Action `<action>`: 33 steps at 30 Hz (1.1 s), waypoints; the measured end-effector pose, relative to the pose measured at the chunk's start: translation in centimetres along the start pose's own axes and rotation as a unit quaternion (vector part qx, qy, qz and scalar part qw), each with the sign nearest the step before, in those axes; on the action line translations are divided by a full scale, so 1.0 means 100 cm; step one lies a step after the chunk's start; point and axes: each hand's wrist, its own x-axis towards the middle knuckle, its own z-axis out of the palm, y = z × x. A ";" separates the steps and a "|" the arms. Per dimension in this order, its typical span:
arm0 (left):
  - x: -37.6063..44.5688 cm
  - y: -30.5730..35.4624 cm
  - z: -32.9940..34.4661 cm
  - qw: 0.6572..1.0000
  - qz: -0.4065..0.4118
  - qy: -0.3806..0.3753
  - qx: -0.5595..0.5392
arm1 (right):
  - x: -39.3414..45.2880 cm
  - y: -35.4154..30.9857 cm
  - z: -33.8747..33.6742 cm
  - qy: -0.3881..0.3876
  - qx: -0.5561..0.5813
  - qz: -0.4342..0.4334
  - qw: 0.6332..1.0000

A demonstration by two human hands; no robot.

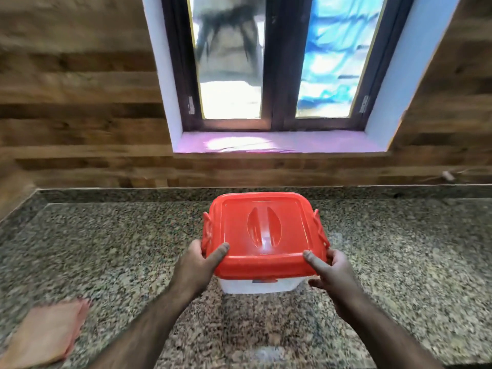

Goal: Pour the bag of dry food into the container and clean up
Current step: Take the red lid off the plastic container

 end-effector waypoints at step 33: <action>0.107 0.017 -0.003 0.991 -0.044 0.089 0.092 | 0.123 -0.036 0.000 0.037 -0.263 0.021 0.964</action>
